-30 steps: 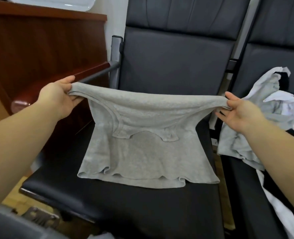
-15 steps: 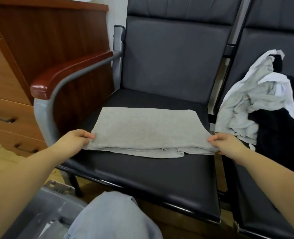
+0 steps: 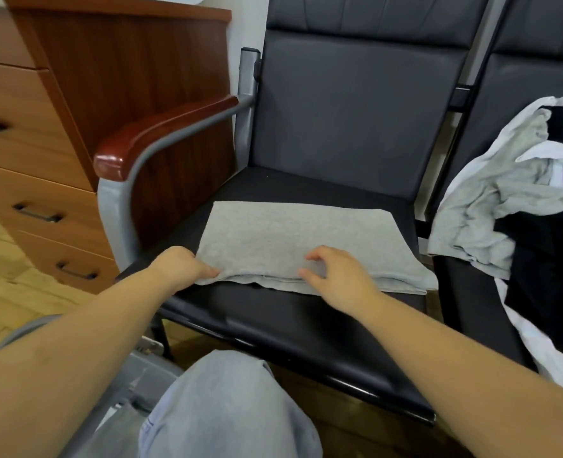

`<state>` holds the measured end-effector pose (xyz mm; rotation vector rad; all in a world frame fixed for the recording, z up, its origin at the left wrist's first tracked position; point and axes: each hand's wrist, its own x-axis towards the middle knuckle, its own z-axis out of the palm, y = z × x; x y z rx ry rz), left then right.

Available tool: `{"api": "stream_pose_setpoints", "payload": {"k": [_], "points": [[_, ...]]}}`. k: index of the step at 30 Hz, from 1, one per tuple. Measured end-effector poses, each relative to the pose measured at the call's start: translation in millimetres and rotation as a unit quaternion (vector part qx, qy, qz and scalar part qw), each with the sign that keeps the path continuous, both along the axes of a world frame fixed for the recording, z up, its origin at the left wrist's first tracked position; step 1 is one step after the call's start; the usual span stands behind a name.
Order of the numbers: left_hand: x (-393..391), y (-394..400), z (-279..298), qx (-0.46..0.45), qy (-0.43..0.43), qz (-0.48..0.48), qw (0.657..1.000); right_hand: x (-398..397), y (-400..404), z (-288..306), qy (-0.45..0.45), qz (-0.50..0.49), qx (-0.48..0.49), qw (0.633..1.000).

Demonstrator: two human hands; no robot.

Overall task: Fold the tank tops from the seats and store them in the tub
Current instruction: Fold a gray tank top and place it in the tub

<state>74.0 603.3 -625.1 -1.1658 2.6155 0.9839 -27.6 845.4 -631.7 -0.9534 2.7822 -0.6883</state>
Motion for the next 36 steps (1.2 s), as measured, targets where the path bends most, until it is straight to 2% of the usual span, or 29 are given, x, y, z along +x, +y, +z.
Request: {"api": "stream_pose_setpoints", "payload": {"k": [2, 4, 6, 8, 10, 12, 19, 22, 24, 26, 30, 36], "points": [[3.1, 5.4, 2.5, 0.023, 0.007, 0.005, 1.000, 21.0, -28.8, 7.9, -0.030, 0.043, -0.045, 0.998], [8.6, 13.6, 3.3, 0.114, 0.051, 0.053, 0.991, 39.1, -48.9, 14.6, -0.041, 0.080, -0.055, 0.994], [19.5, 19.4, 4.1, 0.274, 0.110, 0.121, 0.948, 55.0, -67.2, 15.2, -0.016, 0.125, -0.025, 0.992], [31.3, 23.9, 4.2, 0.394, 0.153, 0.143, 0.895, 66.9, -80.2, 10.4, 0.032, 0.148, 0.003, 0.988], [43.3, 25.0, 2.5, 0.463, 0.177, 0.152, 0.855, 74.5, -87.8, 4.6, 0.071, 0.150, 0.005, 0.986], [53.0, 24.5, -0.6, 0.493, 0.198, 0.150, 0.834, 78.1, -90.2, 1.2, 0.072, 0.157, -0.001, 0.985], [65.5, 7.3, -8.5, 0.497, 0.169, 0.184, 0.831, 80.8, -78.9, 8.2, 0.028, 0.157, -0.054, 0.986], [58.8, 4.9, -6.3, 0.504, 0.243, 0.208, 0.802, 86.6, -77.7, 14.7, -0.048, 0.131, -0.118, 0.983], [53.1, 2.1, -4.0, 0.476, 0.302, 0.230, 0.793, 90.1, -75.7, 17.4, -0.080, 0.134, -0.154, 0.976], [50.1, -0.5, 1.0, 0.447, 0.320, 0.231, 0.803, 94.8, -72.9, 20.8, -0.091, 0.144, -0.162, 0.972], [49.0, -8.7, 7.8, 0.408, 0.292, 0.233, 0.833, 99.2, -66.5, 22.6, -0.098, 0.153, -0.172, 0.968], [39.1, -7.0, 26.8, 0.364, 0.357, 0.225, 0.830, 95.3, -52.8, 25.6, -0.119, 0.113, -0.265, 0.950]]}}
